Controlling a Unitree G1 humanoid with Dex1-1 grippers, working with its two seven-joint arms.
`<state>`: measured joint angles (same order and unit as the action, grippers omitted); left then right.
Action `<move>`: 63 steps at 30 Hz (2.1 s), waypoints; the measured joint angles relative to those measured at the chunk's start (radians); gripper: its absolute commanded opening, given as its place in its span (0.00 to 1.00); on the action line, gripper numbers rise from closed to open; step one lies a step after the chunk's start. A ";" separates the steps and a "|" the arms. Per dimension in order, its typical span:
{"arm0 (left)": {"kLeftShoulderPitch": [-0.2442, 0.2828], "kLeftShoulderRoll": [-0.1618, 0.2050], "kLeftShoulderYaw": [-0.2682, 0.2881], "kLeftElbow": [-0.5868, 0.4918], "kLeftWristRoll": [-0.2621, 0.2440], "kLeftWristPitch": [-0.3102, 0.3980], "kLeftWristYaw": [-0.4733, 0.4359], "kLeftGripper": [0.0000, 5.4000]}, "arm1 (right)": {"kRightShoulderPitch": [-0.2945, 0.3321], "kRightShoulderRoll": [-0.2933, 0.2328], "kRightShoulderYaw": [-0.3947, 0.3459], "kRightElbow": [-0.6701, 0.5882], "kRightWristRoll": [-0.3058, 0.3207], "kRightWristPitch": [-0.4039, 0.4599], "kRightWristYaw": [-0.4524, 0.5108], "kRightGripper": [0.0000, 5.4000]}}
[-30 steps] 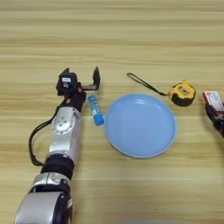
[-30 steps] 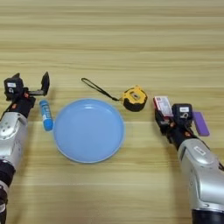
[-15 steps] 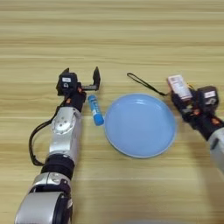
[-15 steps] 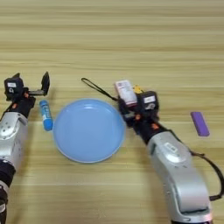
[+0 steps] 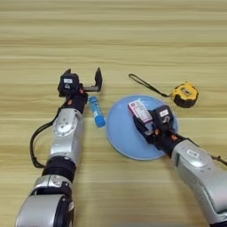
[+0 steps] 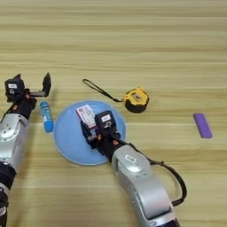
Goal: Move the objects on the table
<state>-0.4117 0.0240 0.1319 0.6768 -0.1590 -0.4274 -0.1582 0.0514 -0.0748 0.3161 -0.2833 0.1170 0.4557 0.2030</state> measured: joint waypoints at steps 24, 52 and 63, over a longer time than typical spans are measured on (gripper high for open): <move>0.001 0.000 0.000 -0.010 0.000 0.000 0.000 1.00 | -0.009 -0.003 -0.011 -0.007 -0.048 -0.051 0.022 0.90; 0.001 0.000 0.000 -0.009 0.001 0.000 0.000 1.00 | -0.058 -0.261 -0.604 0.324 -0.034 -0.289 -0.043 1.00; 0.000 0.000 0.000 0.001 0.001 0.000 0.000 1.00 | -0.112 -0.307 -0.656 0.560 -0.009 -0.359 -0.020 1.00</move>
<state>-0.4113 0.0239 0.1320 0.6774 -0.1576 -0.4275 -0.1578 -0.0607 -0.3817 -0.3394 0.2768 0.1081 0.0966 0.1829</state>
